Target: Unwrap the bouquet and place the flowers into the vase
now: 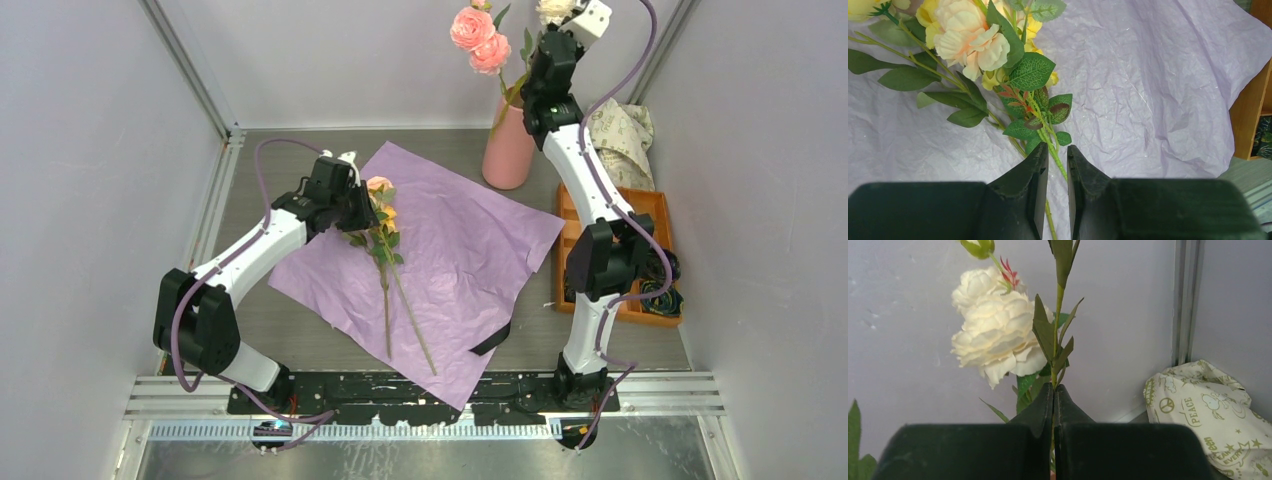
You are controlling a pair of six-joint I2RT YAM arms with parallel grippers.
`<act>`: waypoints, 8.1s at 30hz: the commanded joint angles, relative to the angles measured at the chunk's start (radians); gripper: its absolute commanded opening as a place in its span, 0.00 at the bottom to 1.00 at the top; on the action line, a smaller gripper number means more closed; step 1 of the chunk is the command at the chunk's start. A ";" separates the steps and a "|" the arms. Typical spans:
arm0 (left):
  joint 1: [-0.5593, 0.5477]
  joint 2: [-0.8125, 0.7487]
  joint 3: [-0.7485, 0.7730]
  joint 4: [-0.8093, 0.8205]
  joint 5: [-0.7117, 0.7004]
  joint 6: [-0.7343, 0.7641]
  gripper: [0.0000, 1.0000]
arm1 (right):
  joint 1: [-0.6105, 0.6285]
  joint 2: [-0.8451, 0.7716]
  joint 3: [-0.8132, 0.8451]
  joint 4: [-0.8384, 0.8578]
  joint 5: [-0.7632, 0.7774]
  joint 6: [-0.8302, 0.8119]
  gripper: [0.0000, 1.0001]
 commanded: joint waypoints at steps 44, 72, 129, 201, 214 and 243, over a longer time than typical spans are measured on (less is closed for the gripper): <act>0.006 -0.045 0.022 0.011 0.015 -0.003 0.22 | -0.003 -0.579 -0.369 -0.095 -0.255 0.146 0.94; 0.006 -0.528 0.164 -0.347 -0.547 0.052 0.40 | 0.478 -0.028 0.016 -0.858 -0.618 0.230 0.72; 0.006 -0.477 0.091 -0.285 -0.419 0.041 0.41 | 0.612 -0.014 0.156 -1.006 -0.299 0.043 0.01; 0.006 -0.283 0.047 -0.157 -0.228 -0.006 0.37 | 0.022 -0.155 -0.292 0.099 -0.168 -0.169 0.02; 0.006 -0.230 0.037 -0.136 -0.191 -0.016 0.37 | 0.022 -0.252 -0.373 0.055 -0.183 -0.142 0.83; 0.006 0.370 0.237 -0.167 -0.081 -0.048 0.38 | 0.023 -0.902 -0.855 -0.003 -0.429 0.205 0.96</act>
